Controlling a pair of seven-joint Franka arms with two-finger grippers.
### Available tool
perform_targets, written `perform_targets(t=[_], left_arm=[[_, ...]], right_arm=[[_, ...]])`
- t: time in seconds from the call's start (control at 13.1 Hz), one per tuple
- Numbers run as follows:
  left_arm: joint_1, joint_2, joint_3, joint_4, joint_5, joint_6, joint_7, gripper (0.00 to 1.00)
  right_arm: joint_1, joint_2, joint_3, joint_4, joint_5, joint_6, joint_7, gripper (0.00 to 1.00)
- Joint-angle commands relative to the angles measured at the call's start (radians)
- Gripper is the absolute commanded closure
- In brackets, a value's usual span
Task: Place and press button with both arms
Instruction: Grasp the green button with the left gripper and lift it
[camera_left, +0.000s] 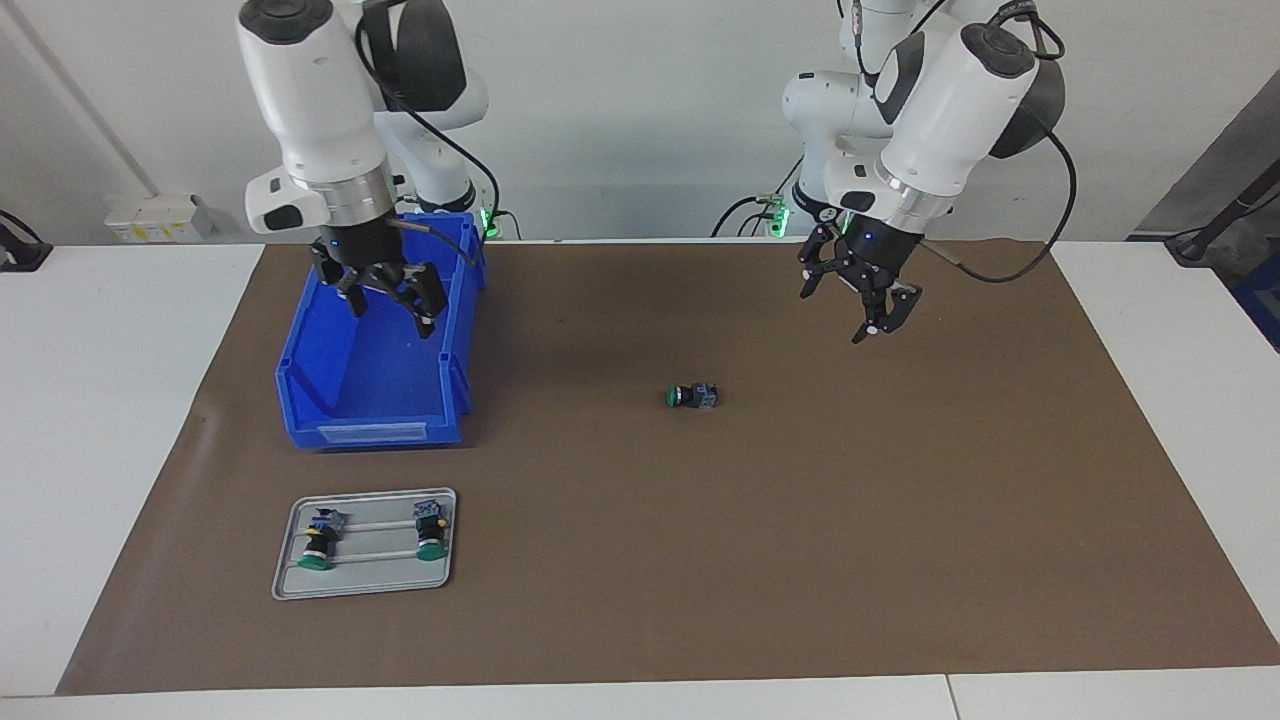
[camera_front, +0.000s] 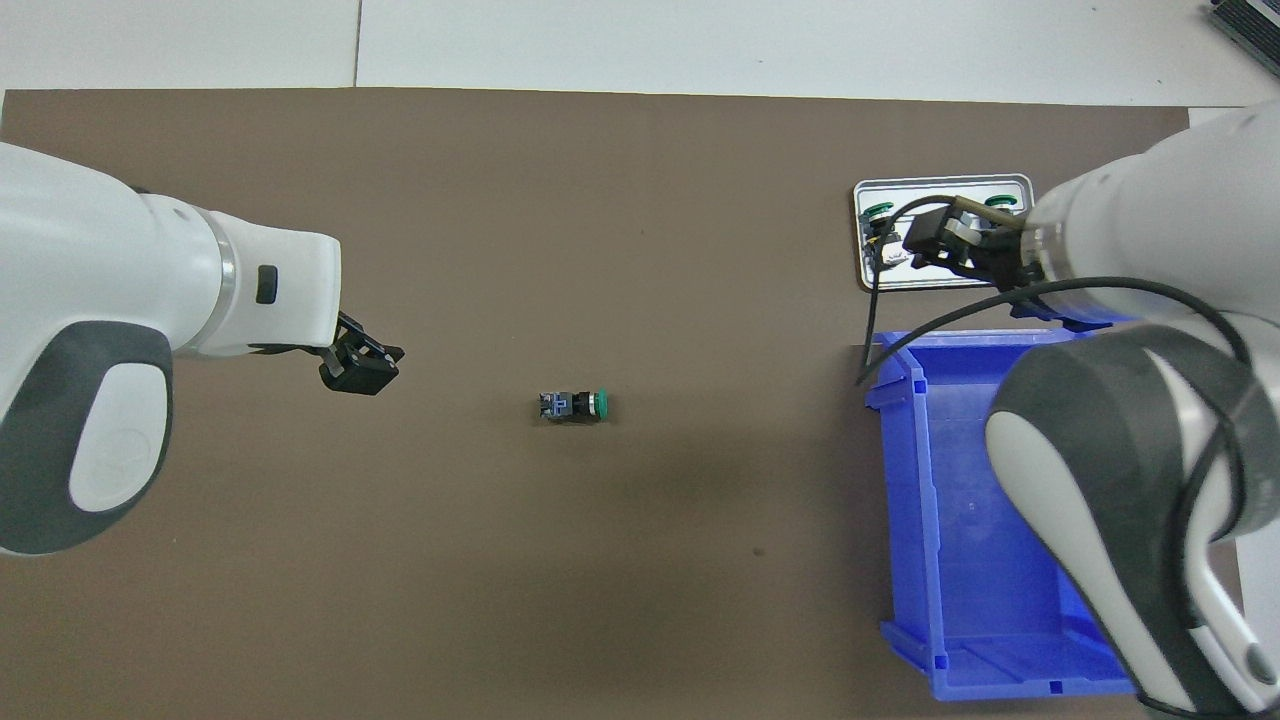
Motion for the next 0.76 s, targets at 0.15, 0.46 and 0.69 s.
perform_targets(t=[0.15, 0.46, 0.69], left_arm=[[-0.095, 0.040, 0.016, -0.119, -0.021, 0.166, 0.158, 0.08], [-0.170, 0.096, 0.017, -0.167, -0.021, 0.336, 0.153, 0.07], [-0.218, 0.155, 0.017, -0.184, -0.021, 0.422, 0.144, 0.08]], right_arm=[[-0.130, -0.105, 0.004, 0.000, 0.035, -0.171, -0.310, 0.00], [-0.212, -0.187, 0.001, -0.076, 0.032, -0.334, -0.431, 0.00], [-0.260, -0.166, 0.003, -0.037, 0.029, -0.307, -0.519, 0.00]])
